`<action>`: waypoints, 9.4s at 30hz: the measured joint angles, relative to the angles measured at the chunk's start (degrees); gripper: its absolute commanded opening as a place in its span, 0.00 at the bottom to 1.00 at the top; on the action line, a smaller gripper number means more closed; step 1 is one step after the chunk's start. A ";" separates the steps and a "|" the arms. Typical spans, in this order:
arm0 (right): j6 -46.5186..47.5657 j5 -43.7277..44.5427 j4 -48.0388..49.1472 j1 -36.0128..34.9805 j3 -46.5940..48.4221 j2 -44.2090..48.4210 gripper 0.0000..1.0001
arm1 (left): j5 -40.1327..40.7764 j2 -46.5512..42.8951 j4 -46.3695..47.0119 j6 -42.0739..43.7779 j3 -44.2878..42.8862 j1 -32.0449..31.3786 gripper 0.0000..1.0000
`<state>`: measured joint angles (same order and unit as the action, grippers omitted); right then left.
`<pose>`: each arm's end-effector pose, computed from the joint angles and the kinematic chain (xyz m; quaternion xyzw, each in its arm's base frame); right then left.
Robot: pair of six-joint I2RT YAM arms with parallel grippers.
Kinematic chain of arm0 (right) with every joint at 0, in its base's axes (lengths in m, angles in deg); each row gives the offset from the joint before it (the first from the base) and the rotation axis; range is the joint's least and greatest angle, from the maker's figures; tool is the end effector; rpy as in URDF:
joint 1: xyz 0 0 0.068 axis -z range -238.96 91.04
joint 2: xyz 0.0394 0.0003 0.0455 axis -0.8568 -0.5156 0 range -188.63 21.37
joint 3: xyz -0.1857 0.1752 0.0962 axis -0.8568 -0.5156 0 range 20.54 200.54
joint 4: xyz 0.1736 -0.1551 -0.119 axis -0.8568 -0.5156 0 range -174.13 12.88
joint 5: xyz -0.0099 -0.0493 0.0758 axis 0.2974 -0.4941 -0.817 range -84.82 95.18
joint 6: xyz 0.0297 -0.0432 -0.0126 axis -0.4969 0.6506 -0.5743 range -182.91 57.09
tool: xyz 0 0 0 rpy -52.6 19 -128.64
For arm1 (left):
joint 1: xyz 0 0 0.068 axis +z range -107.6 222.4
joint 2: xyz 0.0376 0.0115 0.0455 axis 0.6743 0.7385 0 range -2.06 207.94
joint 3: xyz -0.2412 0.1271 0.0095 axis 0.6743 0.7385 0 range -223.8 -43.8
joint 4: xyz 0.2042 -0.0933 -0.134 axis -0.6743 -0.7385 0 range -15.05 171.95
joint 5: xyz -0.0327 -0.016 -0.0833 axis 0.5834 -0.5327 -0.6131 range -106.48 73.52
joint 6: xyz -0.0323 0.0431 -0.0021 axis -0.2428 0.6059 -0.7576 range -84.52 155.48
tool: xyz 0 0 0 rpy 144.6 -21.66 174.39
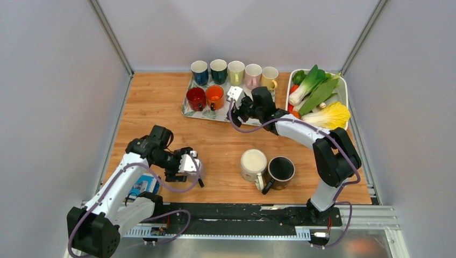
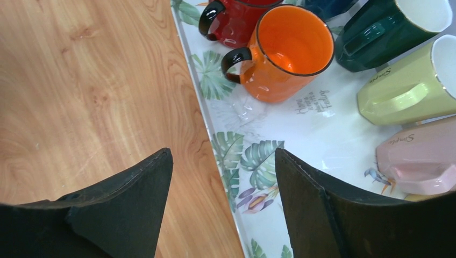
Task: Turn the mug right side up
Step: Move the cup to the center of the board, then turn over the cup at the center of the board, then place the cup on the tray.
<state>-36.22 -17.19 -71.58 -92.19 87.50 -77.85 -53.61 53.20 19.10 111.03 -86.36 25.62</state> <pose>0.3248 0.2290 0.2460 -0.5053 0.6727 0.1943 0.5044 0.1348 -0.0631 0.2361 0.7061 0.6225 -0.2167 0.2589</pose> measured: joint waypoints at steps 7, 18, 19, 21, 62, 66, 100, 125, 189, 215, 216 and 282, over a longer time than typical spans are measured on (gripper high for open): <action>0.26 -1.07 -1.18 -0.09 -4.37 1.70 0.77 | 4.07 -7.02 10.84 1.86 8.11 -3.48 0.79; -2.29 -4.22 -1.70 -0.11 -5.90 2.01 0.83 | 10.45 -0.24 30.75 -16.09 8.20 -4.63 0.76; -3.17 -4.87 -1.70 -0.11 -5.92 1.99 0.84 | 11.08 1.40 32.89 -18.80 7.82 -4.63 0.76; -4.81 -6.05 -1.68 -0.15 -5.92 1.99 0.89 | 12.63 4.83 36.87 -24.79 6.82 -4.66 0.76; -16.13 4.37 -0.52 -11.10 -3.65 -7.30 1.00 | 18.27 2.78 45.46 -68.78 -0.66 11.21 0.79; -12.79 -1.75 0.11 -10.49 -3.65 -7.32 0.91 | 15.67 3.67 45.99 -68.74 -0.70 11.23 0.79; -7.67 -4.35 0.72 -9.20 -2.56 -11.37 0.00 | 7.10 6.03 45.90 -59.17 -1.14 11.26 0.78; -43.69 -33.94 11.06 5.16 10.71 -13.20 0.00 | 8.46 -10.34 54.23 -23.47 6.62 1.57 0.68; -57.11 -38.47 19.58 8.81 9.88 -10.21 0.96 | 26.71 13.09 106.25 4.92 13.51 -11.30 0.00; 32.35 -15.74 -32.63 -4.00 11.85 4.02 0.89 | 34.62 22.95 32.94 -52.33 -23.63 -11.32 0.00; 33.42 -14.62 -33.31 -4.83 11.85 3.76 0.87 | 34.49 23.26 32.68 -53.48 -24.20 -11.32 0.00; -30.64 31.67 -5.75 -0.76 5.09 -6.78 0.00 | 34.73 23.69 34.38 -62.86 -32.81 -6.12 0.73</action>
<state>-66.86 14.48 -77.33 -92.96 92.59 -84.62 -18.88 76.89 53.48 48.17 -119.17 19.50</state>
